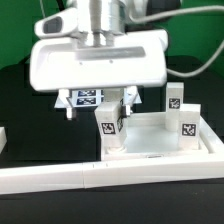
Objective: Assemble square table
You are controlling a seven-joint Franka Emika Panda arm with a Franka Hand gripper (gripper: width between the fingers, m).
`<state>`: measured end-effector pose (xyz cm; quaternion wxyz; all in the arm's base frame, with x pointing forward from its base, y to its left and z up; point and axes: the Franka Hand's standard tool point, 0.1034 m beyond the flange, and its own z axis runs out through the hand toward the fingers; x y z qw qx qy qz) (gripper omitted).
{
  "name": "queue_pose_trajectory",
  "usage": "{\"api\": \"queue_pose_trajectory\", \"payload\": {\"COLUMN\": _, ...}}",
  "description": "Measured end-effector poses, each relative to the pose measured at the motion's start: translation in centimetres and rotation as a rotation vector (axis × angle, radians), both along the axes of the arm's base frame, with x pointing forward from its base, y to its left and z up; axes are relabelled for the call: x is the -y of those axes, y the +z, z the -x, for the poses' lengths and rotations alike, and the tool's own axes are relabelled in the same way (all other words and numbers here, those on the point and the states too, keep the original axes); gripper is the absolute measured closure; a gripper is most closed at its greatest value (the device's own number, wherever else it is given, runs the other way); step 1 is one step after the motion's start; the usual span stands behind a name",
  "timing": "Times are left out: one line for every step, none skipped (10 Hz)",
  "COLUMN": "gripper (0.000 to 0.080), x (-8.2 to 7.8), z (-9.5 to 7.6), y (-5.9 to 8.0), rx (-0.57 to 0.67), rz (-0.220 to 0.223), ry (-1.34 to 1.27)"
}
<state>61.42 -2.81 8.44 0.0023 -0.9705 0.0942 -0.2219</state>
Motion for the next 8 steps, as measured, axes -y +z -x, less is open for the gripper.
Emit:
{"api": "queue_pose_trajectory", "payload": {"gripper": 0.0150, "x": -0.5, "z": 0.1, "y": 0.3, "rx": -0.102, "rz": -0.081, "ry": -0.010}}
{"api": "queue_pose_trajectory", "payload": {"gripper": 0.0150, "x": -0.9, "z": -0.1, "y": 0.7, "rx": -0.164, "rz": -0.134, "ry": -0.010}}
{"api": "queue_pose_trajectory", "payload": {"gripper": 0.0150, "x": -2.2, "z": -0.1, "y": 1.1, "rx": -0.286, "rz": -0.205, "ry": -0.014}}
{"api": "queue_pose_trajectory", "payload": {"gripper": 0.0150, "x": -2.9, "z": -0.9, "y": 1.5, "rx": -0.353, "rz": -0.246, "ry": -0.012}}
{"api": "queue_pose_trajectory", "payload": {"gripper": 0.0150, "x": -3.4, "z": -1.2, "y": 1.0, "rx": -0.402, "rz": -0.265, "ry": -0.003}}
{"api": "queue_pose_trajectory", "payload": {"gripper": 0.0150, "x": -3.7, "z": -1.3, "y": 0.1, "rx": -0.421, "rz": -0.269, "ry": 0.000}}
{"api": "queue_pose_trajectory", "payload": {"gripper": 0.0150, "x": -4.1, "z": -1.4, "y": -0.5, "rx": -0.404, "rz": -0.260, "ry": -0.008}}
{"api": "queue_pose_trajectory", "payload": {"gripper": 0.0150, "x": -4.2, "z": -1.4, "y": -0.4, "rx": -0.405, "rz": -0.265, "ry": -0.014}}
